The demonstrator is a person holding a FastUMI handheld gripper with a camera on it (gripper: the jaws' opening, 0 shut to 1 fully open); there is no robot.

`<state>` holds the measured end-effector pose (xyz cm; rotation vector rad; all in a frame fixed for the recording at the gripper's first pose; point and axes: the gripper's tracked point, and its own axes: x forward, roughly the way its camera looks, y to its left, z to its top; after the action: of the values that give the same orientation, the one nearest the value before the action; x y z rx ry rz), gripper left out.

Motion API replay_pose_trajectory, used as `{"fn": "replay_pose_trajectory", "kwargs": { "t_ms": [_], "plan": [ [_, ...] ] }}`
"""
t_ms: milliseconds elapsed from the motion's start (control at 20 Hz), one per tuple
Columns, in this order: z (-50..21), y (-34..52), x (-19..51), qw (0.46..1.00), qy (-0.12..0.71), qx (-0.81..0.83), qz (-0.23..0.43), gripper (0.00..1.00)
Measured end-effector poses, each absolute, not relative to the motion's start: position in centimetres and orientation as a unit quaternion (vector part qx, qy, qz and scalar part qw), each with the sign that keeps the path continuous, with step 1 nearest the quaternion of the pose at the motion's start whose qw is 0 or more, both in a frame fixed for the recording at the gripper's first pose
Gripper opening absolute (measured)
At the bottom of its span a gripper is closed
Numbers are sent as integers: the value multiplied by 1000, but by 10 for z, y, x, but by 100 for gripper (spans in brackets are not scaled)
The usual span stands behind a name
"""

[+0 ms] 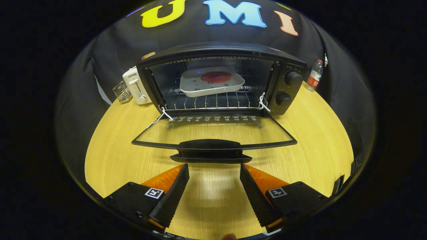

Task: Open the toaster oven, put the food inside, and close the toaster oven door.

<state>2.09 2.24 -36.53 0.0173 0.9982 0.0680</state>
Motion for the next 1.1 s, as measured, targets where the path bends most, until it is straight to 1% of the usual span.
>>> {"fn": "replay_pose_trajectory", "kwargs": {
  "t_ms": [250,550,900,1100],
  "plan": [
    [-344,23,28,895,444,19,31,97],
    [-316,24,45,922,384,-21,47,98],
    [-281,22,83,953,293,-42,60,98],
    [-245,12,85,970,226,-54,66,98]
  ]
}}
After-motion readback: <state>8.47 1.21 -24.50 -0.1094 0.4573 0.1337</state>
